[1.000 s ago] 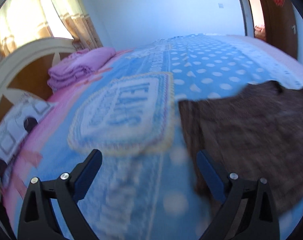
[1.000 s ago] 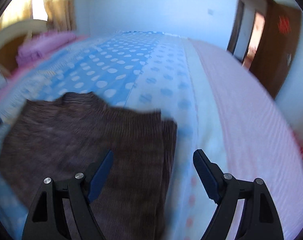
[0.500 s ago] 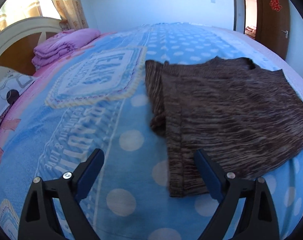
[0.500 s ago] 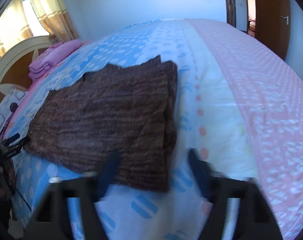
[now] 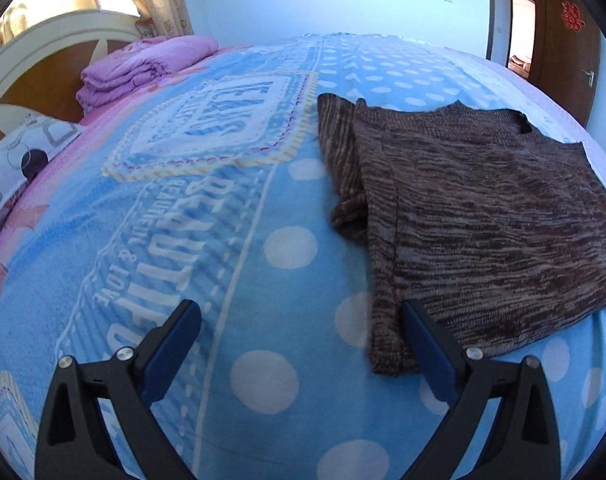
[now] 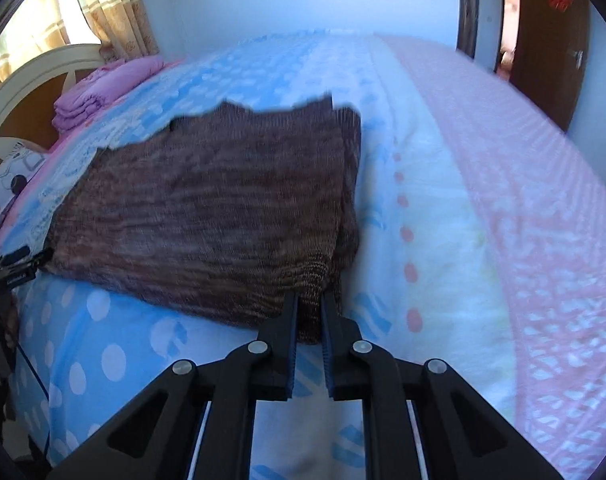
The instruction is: Fold small clothes
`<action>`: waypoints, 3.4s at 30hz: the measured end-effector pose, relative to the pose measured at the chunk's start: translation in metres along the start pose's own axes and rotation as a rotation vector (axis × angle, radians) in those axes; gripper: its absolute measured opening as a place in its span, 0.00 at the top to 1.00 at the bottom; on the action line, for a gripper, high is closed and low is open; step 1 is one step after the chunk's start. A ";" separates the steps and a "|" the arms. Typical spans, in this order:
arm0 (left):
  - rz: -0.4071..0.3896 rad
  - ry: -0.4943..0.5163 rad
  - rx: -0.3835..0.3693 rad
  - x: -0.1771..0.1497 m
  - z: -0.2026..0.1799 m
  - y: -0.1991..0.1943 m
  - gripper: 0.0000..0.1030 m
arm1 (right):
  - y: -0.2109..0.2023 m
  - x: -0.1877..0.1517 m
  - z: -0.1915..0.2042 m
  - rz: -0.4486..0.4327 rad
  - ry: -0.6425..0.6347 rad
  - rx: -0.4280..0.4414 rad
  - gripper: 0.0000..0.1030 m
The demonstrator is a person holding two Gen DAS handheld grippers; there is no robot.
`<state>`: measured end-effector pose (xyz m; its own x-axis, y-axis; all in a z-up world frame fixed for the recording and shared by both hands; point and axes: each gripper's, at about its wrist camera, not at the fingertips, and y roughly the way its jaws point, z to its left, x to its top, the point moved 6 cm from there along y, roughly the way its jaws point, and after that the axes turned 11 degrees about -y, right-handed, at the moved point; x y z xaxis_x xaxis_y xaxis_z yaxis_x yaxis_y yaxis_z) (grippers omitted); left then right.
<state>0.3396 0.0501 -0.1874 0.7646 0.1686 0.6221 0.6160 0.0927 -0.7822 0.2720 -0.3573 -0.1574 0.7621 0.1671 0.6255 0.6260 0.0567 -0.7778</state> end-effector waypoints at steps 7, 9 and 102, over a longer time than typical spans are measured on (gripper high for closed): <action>-0.013 0.029 0.038 -0.001 -0.003 0.000 0.00 | 0.013 0.040 0.048 -0.081 -0.058 0.123 0.62; -0.005 0.018 0.023 0.000 -0.001 0.001 0.00 | 0.032 0.036 0.056 -0.011 -0.089 0.088 0.62; 0.184 -0.186 -0.512 0.116 -0.027 0.080 0.90 | 0.063 0.060 0.358 -0.181 -0.664 0.190 0.96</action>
<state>0.4825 0.0508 -0.1774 0.8504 0.3108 0.4244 0.5243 -0.4335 -0.7330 0.2981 0.0089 -0.1906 0.3494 0.6993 0.6236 0.6475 0.3009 -0.7002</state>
